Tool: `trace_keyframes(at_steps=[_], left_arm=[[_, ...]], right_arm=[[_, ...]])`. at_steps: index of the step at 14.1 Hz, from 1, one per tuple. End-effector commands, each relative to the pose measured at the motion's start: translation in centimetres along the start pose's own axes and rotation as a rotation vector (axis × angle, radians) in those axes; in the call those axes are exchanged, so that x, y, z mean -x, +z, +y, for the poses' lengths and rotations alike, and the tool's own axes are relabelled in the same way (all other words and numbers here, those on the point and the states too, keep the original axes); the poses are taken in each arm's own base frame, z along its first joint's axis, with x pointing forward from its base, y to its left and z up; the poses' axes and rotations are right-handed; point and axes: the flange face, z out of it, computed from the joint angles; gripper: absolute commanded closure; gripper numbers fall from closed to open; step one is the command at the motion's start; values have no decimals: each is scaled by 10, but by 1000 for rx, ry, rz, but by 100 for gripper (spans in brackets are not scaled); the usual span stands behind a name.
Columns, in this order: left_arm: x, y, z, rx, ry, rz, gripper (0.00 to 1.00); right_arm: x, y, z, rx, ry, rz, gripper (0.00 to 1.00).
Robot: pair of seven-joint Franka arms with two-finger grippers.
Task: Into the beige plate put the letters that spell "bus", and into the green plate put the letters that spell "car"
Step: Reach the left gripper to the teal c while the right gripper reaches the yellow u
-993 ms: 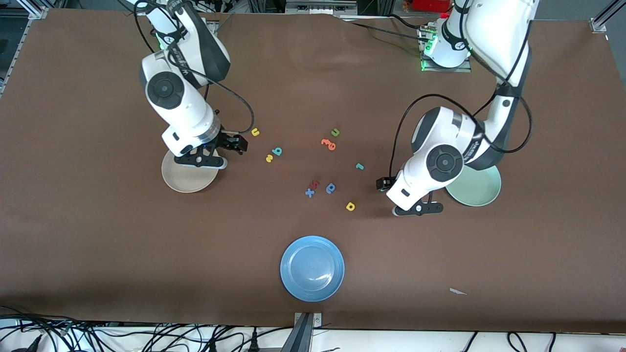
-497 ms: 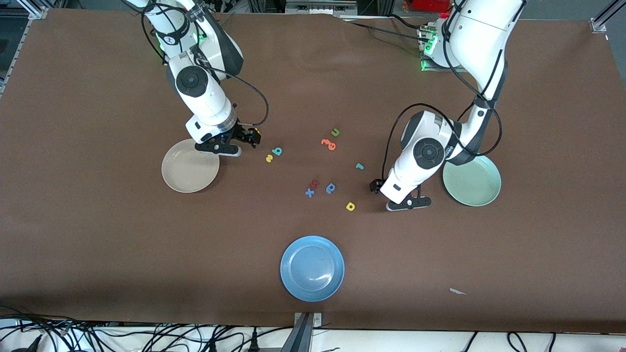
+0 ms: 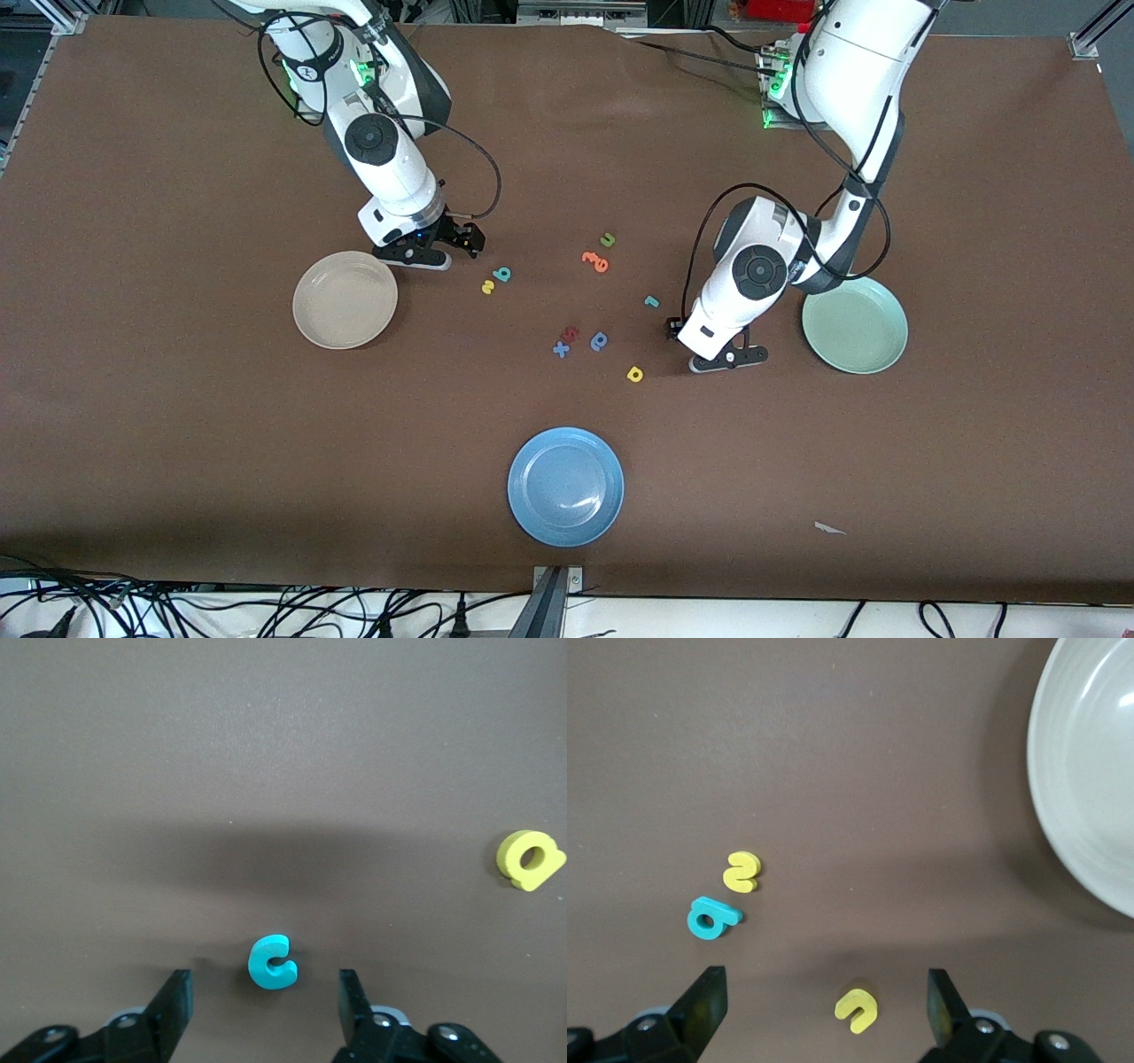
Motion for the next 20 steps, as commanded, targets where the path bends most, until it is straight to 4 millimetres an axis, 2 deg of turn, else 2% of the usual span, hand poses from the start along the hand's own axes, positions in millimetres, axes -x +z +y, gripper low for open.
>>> trace_keyframes(at_steps=[1, 4, 8, 10, 16, 20], left_arm=[[-7, 8, 5, 20, -26, 1, 29], [-6, 13, 8, 20, -59, -4, 34], [-6, 13, 7, 19, -68, -5, 56], [-5, 13, 9, 20, -70, -6, 62], [-5, 15, 11, 26, -81, 5, 89], [-7, 11, 9, 28, -75, 11, 95]], right_arm=[[13, 21, -9, 10, -3, 13, 0], [22, 35, -2, 28, -15, -2, 0], [43, 48, 14, 32, -36, -4, 0], [49, 52, 19, 27, -38, -4, 0], [52, 57, 22, 22, -38, -6, 0], [52, 62, 20, 7, -38, -4, 1]])
